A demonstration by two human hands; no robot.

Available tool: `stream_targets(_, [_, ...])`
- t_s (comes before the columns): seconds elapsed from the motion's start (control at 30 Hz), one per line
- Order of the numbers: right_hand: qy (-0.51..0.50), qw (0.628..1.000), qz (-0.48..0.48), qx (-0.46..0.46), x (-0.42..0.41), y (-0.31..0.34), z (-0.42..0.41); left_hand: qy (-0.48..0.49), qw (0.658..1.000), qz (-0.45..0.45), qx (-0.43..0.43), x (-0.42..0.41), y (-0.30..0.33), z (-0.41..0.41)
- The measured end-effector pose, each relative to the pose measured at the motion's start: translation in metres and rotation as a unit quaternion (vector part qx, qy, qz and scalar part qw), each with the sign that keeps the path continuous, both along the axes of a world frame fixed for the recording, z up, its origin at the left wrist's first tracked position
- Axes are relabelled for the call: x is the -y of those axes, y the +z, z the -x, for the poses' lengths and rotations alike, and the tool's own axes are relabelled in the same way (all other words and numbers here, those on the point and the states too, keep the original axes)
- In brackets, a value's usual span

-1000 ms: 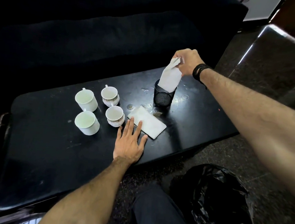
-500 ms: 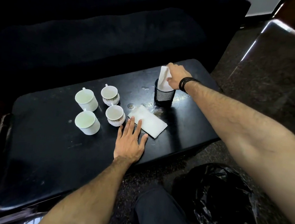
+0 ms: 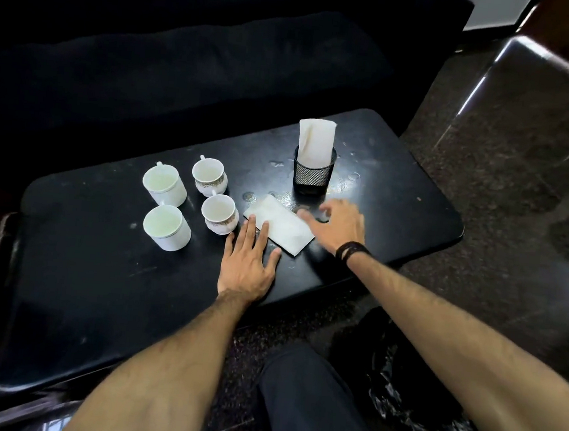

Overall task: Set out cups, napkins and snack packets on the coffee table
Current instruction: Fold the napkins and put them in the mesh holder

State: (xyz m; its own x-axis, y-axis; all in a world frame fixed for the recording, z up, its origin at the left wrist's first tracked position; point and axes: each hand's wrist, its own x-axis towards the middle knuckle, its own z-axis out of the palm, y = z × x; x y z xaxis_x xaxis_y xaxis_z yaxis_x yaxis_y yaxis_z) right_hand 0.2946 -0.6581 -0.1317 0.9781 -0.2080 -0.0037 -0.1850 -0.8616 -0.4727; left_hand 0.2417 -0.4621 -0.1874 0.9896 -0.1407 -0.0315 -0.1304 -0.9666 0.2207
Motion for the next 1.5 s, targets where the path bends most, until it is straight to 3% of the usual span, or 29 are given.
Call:
stream_targets(0.2, [0.039, 0.992, 0.053, -0.105, -0.024, -0.010, 0.006, -0.006, 1.000, -0.011, -0.002, -0.001, 0.000, 0.000])
stream_targets(0.37, [-0.012, 0.978, -0.205, -0.025, -0.031, -0.007, 0.001, 0.004, 1.000, 0.003, 0.008, -0.001, 0.001, 0.001])
stream_targets(0.5, [-0.031, 0.958, -0.265, 0.104, -0.016, 0.028, -0.014, 0.004, 1.000, 0.006, 0.001, 0.000, -0.001, 0.001])
stream_targets(0.67, [0.010, 0.961, -0.158, 0.228, 0.023, 0.098, -0.051, 0.000, 1.000, 0.007, 0.002, -0.001, -0.002, 0.000])
stream_targets(0.77, [0.041, 0.964, -0.096, 0.246, 0.041, 0.133, -0.079, 0.001, 1.000, 0.008, -0.001, 0.000, -0.002, 0.000])
stream_targets(1.03, [0.160, 0.970, 0.007, 0.183, 0.043, 0.174, -0.120, 0.001, 1.000, 0.012, 0.001, 0.000, -0.001, 0.000])
stream_targets(1.5, [0.254, 0.962, 0.058, 0.075, 0.034, 0.160, -0.131, 0.005, 1.000, 0.010, 0.006, -0.001, -0.005, -0.001])
